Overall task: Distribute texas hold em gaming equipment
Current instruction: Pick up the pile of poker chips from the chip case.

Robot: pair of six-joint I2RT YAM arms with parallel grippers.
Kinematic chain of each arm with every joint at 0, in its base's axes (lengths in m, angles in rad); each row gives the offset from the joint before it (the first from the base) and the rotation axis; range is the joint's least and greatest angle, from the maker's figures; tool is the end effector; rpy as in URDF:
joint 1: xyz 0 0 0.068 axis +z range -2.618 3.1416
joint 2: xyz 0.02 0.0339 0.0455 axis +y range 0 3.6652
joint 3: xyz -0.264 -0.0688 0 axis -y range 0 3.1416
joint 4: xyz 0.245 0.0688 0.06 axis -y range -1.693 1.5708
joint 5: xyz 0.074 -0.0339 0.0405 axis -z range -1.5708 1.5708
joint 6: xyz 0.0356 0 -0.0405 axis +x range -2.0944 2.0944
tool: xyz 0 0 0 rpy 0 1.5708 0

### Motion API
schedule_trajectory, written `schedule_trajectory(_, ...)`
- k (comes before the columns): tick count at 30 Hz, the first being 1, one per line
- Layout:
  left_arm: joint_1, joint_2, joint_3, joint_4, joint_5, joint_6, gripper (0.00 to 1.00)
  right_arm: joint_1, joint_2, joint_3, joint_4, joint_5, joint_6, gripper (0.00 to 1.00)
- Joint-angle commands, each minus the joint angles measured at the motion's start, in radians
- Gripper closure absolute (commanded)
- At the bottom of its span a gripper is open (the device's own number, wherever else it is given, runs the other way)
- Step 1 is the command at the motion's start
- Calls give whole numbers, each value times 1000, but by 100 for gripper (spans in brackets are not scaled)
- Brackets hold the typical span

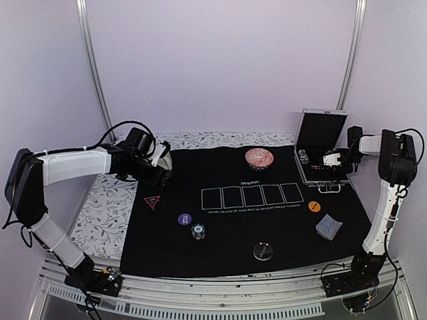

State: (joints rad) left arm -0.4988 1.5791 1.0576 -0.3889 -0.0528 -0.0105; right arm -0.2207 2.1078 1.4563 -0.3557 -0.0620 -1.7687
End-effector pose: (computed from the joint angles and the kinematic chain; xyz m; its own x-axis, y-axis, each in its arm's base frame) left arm 0.2922 -0.1570 0.2209 -0.6982 0.3684 -0.6138 0.4420 0.8963 0.0352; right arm 0.4345 -0.0952 0.1469 -0.0204 -0.9983 0.0537 -0.8453 -0.0115 -0.5341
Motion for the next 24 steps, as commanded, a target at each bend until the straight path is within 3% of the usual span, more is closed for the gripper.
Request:
schedule_trajectory(1,13,12,21,-21,9,8,2,-1,84,-36,-85,39,7,49)
schedule_trajectory(6,14,8,21,-21,12,9,2,-7,62,-68,-98,48,14,58)
schedule_trajectory(16,14,10,21,-21,10,9,2,2,107,-34,-110,67,-13,57)
schedule_trajectory(18,14,11,21,-21,10,10,2,8,114,-25,-117,65,-7,61)
schedule_trajectory(24,14,13,23,-22,16,9,2,7,97,-47,-107,77,2,88)
